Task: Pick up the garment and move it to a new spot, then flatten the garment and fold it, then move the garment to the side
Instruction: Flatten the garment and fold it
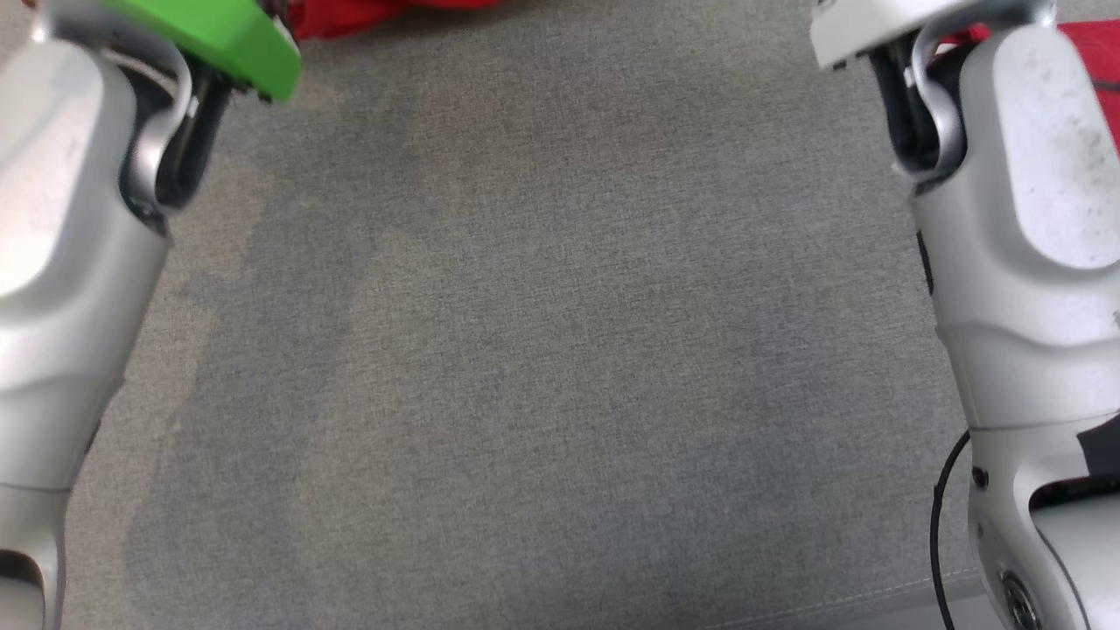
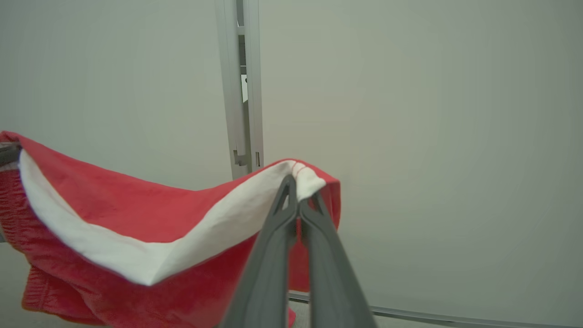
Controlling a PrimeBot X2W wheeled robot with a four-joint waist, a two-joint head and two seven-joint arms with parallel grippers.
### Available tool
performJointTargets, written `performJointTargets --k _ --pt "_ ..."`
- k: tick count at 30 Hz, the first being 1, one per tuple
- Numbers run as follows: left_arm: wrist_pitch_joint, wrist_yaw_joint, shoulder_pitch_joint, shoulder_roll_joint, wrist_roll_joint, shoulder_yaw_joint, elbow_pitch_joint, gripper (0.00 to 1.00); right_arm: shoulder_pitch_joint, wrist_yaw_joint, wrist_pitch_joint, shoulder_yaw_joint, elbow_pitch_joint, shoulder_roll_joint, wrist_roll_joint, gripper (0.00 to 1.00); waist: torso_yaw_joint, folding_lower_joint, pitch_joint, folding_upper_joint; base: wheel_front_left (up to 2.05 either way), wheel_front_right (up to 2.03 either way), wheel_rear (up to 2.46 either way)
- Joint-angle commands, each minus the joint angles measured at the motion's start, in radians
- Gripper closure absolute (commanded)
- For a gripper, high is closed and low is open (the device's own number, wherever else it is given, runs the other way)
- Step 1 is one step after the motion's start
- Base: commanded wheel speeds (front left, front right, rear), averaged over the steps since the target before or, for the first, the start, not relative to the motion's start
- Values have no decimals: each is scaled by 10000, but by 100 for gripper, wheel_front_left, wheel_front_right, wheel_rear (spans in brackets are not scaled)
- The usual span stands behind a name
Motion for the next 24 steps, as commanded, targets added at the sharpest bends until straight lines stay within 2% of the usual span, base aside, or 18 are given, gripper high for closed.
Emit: performJointTargets --k 1,7,13,19,24 --pt "-208 -26 328 88 -221 -145 24 100 358 -15 -171 -68 148 -41 125 100 14 -2 201 -1 0 0 0" --pt "-740 -27 1743 412 -824 -952 -153 100 2029 -15 -585 -202 496 -36 350 100 44 -2 -120 -1 0 0 0" --pt "-982 11 3344 534 -1041 -1087 -647 100 3782 -15 -756 -353 142 -37 491 100 95 -2 -837 -1 0 0 0" --pt "-1056 466 5072 540 -859 -1121 -1616 100 5658 -15 -726 -712 -797 -36 459 100 148 -2 -1755 -1 0 0 0" --pt "-1053 999 6591 723 -885 -1060 -2846 100 7356 -14 -304 -999 -2214 -38 752 100 116 -2 -2581 -1 0 0 0"
